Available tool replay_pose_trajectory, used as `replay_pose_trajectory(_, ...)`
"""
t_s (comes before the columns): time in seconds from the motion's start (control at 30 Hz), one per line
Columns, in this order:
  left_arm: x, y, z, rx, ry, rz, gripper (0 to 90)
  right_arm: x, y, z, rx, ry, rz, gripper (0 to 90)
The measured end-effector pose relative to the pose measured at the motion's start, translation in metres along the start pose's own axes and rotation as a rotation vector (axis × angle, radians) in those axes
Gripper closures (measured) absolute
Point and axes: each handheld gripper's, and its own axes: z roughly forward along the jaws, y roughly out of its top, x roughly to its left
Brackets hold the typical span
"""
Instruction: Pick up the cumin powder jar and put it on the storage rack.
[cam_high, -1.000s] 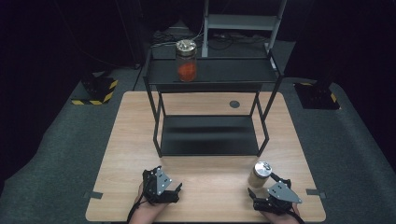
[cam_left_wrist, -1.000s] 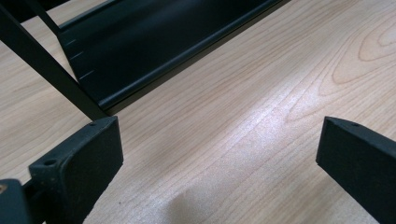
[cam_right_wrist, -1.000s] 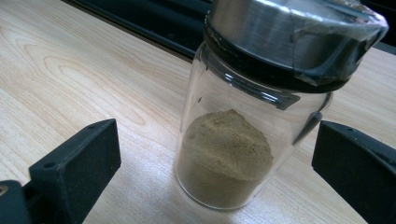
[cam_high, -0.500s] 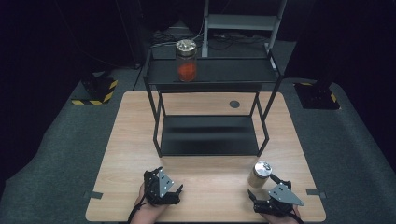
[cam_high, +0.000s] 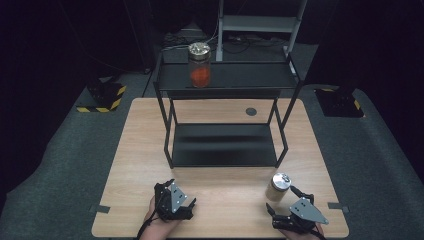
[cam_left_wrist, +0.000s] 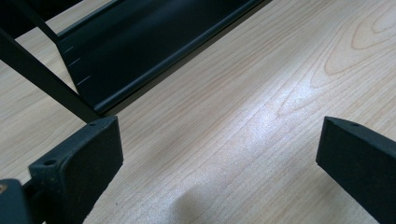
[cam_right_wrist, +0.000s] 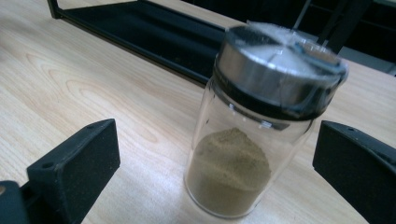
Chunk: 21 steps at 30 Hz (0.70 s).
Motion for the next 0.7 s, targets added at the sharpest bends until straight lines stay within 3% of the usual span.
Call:
replay_pose_trajectory(0.33, 0.0018, -0.0012, -0.0009, -0.007, -0.009, 0.005, 0.8, 0.0017, 0.0051, -0.0012, -0.034, -0.022, 0.008, 0.0)
replay_pose_trajectory(0.7, 0.0039, -0.0017, -0.0009, -0.010, -0.021, 0.007, 0.8, 0.0044, 0.0085, 0.0062, -0.073, -0.058, 0.052, 0.0)
